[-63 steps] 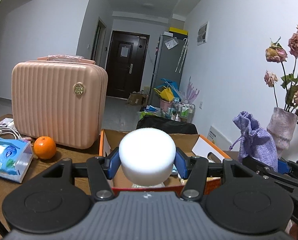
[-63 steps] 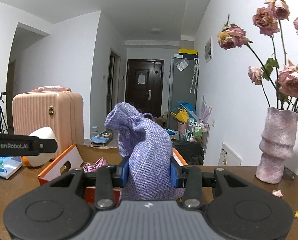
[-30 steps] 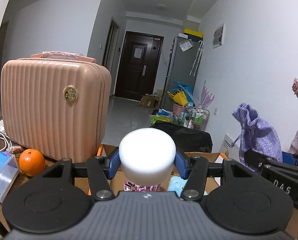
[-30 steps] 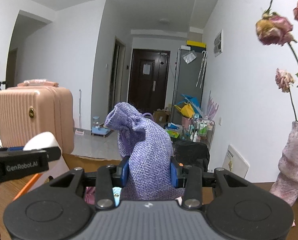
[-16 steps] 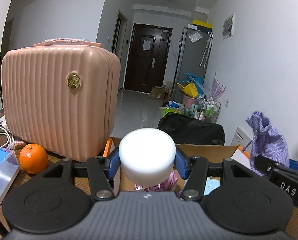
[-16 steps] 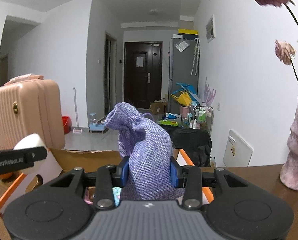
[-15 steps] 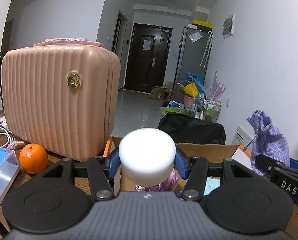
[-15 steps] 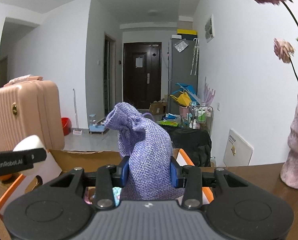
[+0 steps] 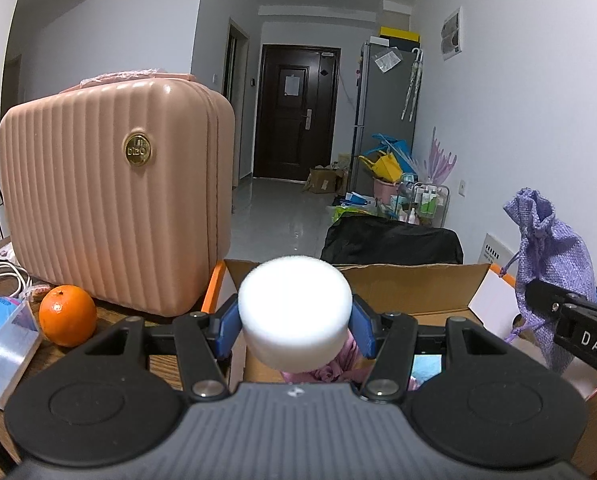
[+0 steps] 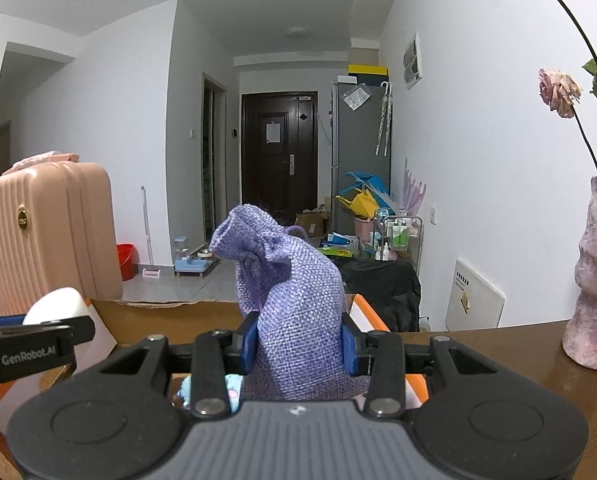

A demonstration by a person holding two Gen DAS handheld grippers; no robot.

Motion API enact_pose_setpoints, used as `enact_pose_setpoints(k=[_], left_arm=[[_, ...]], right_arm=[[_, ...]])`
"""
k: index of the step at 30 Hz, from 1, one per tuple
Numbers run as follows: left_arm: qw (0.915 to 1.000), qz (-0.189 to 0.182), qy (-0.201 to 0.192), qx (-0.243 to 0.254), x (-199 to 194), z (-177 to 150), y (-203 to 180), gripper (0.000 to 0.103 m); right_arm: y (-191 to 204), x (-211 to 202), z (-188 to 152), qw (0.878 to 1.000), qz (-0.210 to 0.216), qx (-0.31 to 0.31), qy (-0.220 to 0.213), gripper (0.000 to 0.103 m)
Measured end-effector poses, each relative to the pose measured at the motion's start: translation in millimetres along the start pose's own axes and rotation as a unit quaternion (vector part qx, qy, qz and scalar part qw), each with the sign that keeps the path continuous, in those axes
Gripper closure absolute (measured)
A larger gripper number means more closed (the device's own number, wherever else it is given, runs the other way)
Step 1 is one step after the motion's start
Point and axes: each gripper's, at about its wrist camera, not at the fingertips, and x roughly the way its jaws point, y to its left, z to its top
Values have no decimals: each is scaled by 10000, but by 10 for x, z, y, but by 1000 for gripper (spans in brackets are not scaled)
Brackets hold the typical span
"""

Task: Organize soft objects
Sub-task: 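Open both tools to release the sponge and pouch into the box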

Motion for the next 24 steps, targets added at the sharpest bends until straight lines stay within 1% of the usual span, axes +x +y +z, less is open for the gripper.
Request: enact_pose_setpoints(k=[1,3,4,5,6,7,8,9,10,11,12,14,17,24], left_arm=[[10000,-1,-6,9,-2,-5,-3,45],[10000,28,-24,47,-6,2,2,42],[9999,68,-43,60,-7,-2,-3,38],[9999,73,-48,52,-11,0,-6,32],[10000,81,-46,26,-11,-1,0,28],[9999,121,-48,-3,-12,-2,6,20],[9998,189,-65,-20,-15,-1,7,15],[9996,257,-97,-21,-20,-3,11,13],[9995,294,-115,-31,-27,-5,20,6],[9994,322,-121,-52,-31,-4,27,2],[9992,364,-143,-64,-38,-8,28,1],[9988,451,-184,-66,-45,-9,30,0],[9988,454,-136,-130,-28,2,50,0],[9987,458,-66,-196,-8,6,89,0]], right_arm=[[-4,11,4,10000,1,-10,14,61],[-17,40,24,10000,-10,-24,30,56],[-19,46,27,10000,-22,-27,36,55],[-19,50,27,10000,-38,-30,36,54],[-17,50,27,10000,-54,-32,37,51],[-22,55,29,10000,-54,-18,49,48],[-27,54,30,10000,-59,0,39,42],[-24,43,30,10000,-80,3,23,36],[-29,40,23,9999,-111,2,12,31],[-33,40,18,9999,-146,2,6,20],[-34,40,14,9999,-173,1,4,13],[-37,43,11,9998,-221,-1,-4,9],[-40,56,4,9997,-256,14,18,1],[-41,49,2,9996,-275,6,22,0]])
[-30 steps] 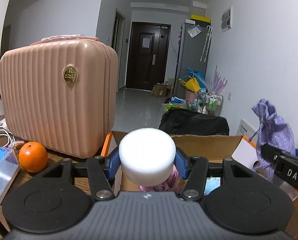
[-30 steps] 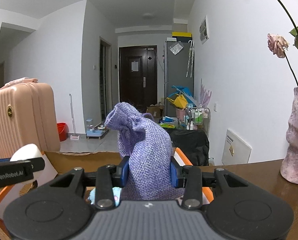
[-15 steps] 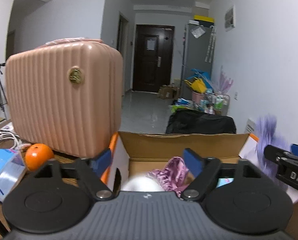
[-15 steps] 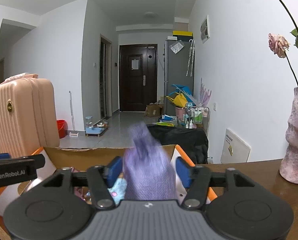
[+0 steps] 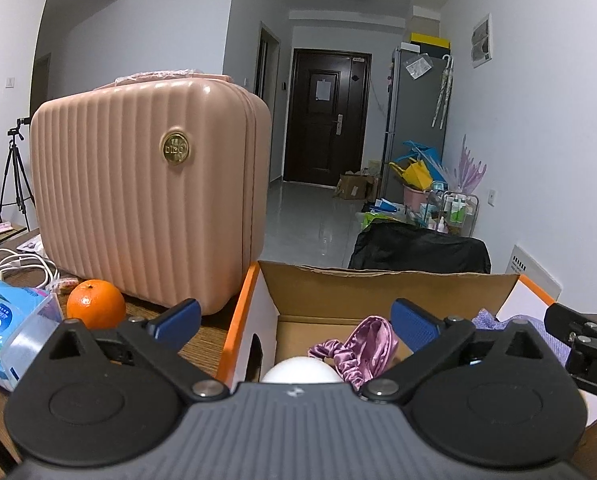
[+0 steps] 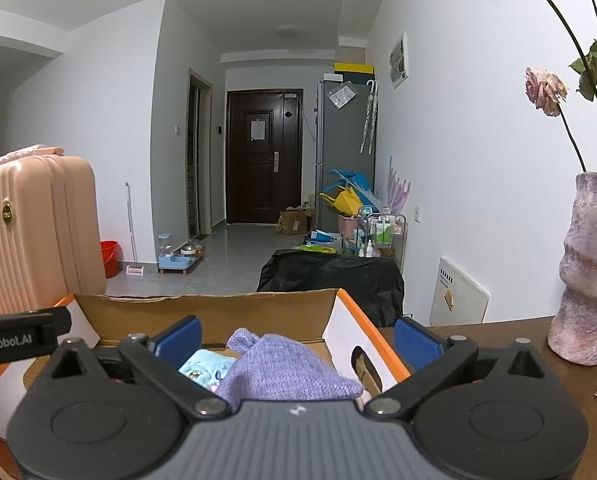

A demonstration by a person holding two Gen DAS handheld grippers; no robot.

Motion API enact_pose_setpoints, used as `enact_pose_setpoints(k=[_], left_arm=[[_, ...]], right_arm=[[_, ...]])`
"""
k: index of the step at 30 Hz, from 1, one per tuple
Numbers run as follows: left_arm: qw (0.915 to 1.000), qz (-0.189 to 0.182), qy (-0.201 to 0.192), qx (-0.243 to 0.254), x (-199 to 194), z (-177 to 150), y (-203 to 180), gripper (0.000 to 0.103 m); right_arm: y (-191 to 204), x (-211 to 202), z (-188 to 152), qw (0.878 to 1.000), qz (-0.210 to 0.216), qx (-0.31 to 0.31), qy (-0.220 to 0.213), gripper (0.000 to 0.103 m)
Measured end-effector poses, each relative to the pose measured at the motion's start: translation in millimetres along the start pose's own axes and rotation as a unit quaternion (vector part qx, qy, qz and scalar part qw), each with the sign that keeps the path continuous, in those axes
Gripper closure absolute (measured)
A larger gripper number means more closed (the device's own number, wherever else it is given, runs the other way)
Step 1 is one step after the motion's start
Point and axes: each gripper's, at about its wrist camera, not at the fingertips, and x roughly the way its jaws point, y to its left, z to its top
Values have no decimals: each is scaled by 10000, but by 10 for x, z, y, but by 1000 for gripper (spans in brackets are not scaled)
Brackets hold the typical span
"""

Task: Organize soft objects
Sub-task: 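Open both tools to release the sponge and pouch into the box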

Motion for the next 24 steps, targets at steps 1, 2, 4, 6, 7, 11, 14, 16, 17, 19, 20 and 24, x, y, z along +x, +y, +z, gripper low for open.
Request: enact_pose_setpoints(k=[1,2,4,6,7,11,14,16,17,19,20,24], left_arm=[[10000,2,1,0,1,0,1,0],[10000,5,4,0,1,0,0,0],[10000,2,11,-10,4,1,7,0],[10000,0,11,-17,0,-3,2,0],[10000,-3,13,-22,-1,-2,6,0],[10000,-22,22,-54,-17,-3,15,0],[10000,-24,20,-55,-47,-4,16,0],[10000,-34,9,-84,-75,5,18,0],[9999,-33,8,-116,-87,12,25,0],[9998,-19,12,-192,-114,26,47,0],[9997,-12,11,-225,-126,32,52,0],[9993,-38,49,-360,-182,48,89,0]], right_arm=[[1,-2,0,10000,-1,1,0,0],[1,-2,1,10000,0,1,3,0],[4,-1,4,10000,3,4,15,0],[7,-10,4,10000,4,1,23,0],[7,-12,4,10000,-2,5,14,0],[0,-47,31,10000,-9,43,-40,0],[-25,-83,57,9999,-20,101,-1,0],[-37,-124,83,9999,-65,112,7,0],[-45,-151,101,9999,-90,120,-10,0],[-59,-200,127,9998,-95,144,-18,0],[-62,-226,134,9998,-83,169,-18,0],[-121,-331,157,9997,-32,232,-5,0]])
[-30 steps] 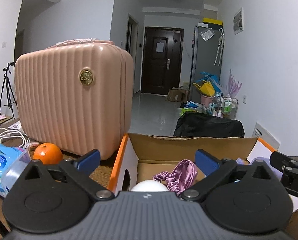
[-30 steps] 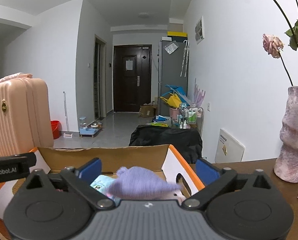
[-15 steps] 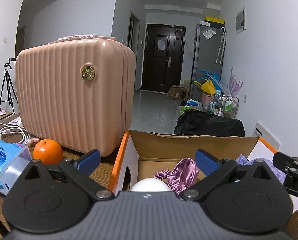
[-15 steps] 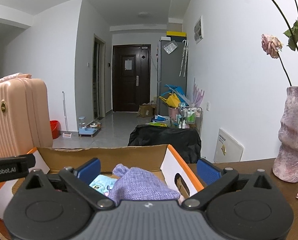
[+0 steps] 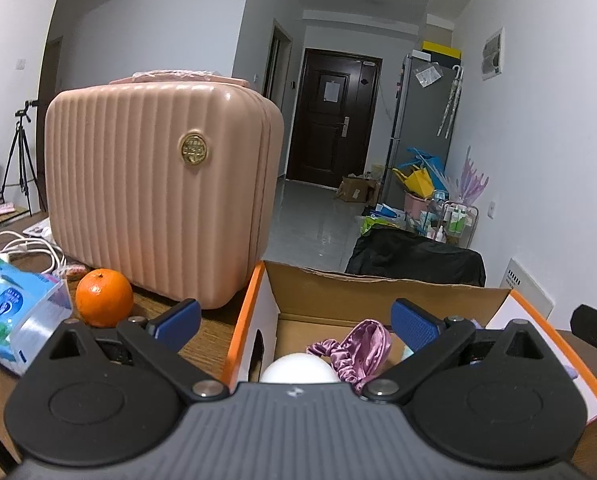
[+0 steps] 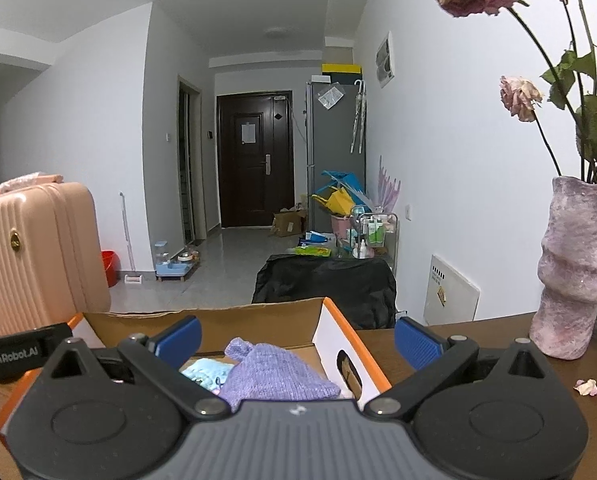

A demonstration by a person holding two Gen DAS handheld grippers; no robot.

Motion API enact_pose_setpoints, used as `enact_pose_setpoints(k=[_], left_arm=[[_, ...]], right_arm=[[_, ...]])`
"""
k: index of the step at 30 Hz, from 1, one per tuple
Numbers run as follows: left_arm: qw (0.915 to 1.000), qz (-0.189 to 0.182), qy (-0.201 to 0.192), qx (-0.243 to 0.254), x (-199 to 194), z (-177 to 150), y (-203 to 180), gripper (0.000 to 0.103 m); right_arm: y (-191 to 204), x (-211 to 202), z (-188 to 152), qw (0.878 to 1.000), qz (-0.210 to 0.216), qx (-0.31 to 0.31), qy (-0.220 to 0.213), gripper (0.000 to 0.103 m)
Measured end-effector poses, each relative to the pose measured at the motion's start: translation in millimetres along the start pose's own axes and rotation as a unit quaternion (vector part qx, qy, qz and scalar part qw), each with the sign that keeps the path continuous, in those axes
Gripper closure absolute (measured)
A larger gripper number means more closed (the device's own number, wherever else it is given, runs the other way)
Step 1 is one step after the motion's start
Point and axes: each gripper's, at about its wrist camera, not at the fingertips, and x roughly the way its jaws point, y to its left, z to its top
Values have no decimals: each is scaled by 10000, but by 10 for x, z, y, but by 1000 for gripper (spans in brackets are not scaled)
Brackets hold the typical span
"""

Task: Organize soft objects
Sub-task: 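Open both tools to release the sponge and pouch into the box, then move both tools back over the table toward the remaining items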

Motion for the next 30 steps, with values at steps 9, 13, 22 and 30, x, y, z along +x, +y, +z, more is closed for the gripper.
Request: enact_pose_setpoints(k=[9,13,22,30], left_arm=[[9999,-93,-19,90,-227,-81,14,0],[9998,-127,-41,140,-345,-124,10,0],[9995,-235,-29,230,-605,-236,26,0],[9987,-375,13,357,-863,-367,18,0]], right_arm=[[-15,-369,-11,9997,20,-182,-176,0],[-28,-534,-30,9994,33,-259,-240,0],[-128,-848,-160,9992,-39,-337,-196,0],[-262,-1115,-309,9993,-83,-347,-123,0]])
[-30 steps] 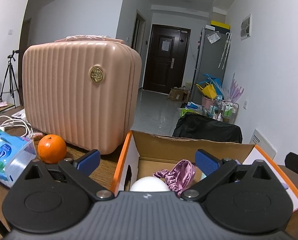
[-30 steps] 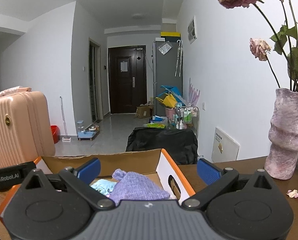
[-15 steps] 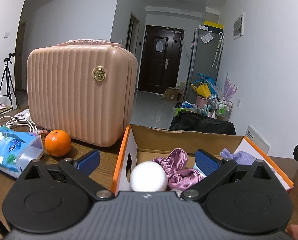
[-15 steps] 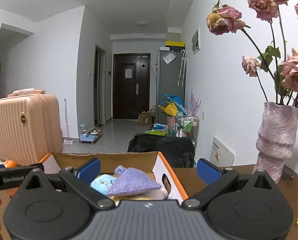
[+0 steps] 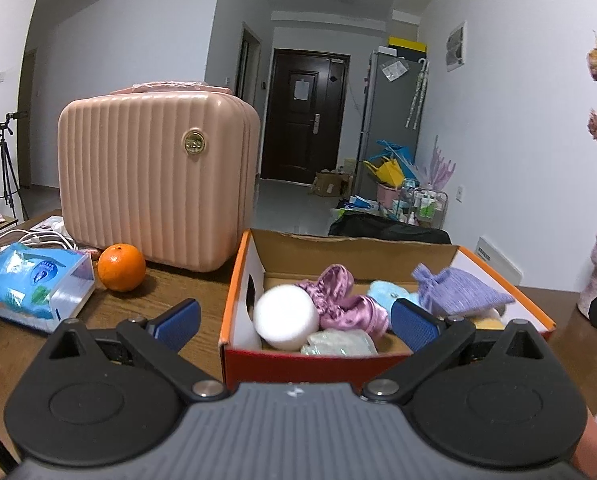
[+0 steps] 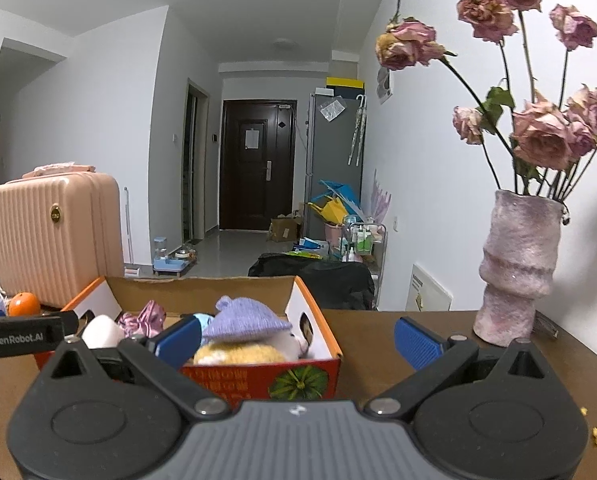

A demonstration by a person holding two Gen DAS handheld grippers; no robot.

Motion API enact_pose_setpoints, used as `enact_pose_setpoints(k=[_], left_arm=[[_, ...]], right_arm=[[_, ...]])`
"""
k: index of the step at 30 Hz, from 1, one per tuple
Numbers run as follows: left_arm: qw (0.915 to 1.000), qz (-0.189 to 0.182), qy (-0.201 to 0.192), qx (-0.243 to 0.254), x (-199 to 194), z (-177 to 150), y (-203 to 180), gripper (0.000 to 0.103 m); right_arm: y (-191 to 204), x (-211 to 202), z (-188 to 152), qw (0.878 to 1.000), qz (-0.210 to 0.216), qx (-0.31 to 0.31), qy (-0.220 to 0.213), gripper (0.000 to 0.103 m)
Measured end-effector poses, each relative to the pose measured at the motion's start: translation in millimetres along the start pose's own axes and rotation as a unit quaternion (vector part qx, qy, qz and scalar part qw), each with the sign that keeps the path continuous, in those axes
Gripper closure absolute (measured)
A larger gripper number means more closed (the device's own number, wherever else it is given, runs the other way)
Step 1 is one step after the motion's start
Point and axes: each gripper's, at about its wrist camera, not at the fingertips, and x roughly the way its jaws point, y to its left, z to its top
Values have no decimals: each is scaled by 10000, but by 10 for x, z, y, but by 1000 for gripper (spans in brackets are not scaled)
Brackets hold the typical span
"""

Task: Organize soft objects
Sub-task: 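Move both tools back over the table toward the remaining items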

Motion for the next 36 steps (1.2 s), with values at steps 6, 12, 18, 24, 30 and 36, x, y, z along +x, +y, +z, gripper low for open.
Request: enact_pose_setpoints(k=[6,12,18,24,30,36], left_arm=[[9998,-144,82,89,-216,-119,-42,0],[9994,-282,133,179,-421,-224,-93,0],[9985,-429,194,285,-642,-338,-128,0],[9973,-566,267,387,-823,-435,-149,0],[9953,-724,374,521,-992,-545,-163,0],[9914,-954,533,721,-1121,-643,-184,0]], right_arm=[[-60,-256,-134,9999,140,-55,13,0],[-86,-489,-248,9999,23,-114,16,0],[-178,-734,-368,9999,-28,-22,108,0],[-271,-983,-501,9997,-101,69,228,0],[-310,-1182,-643,9988,-280,135,375,0],[-363,-1321,-750,9973,-351,269,592,0]])
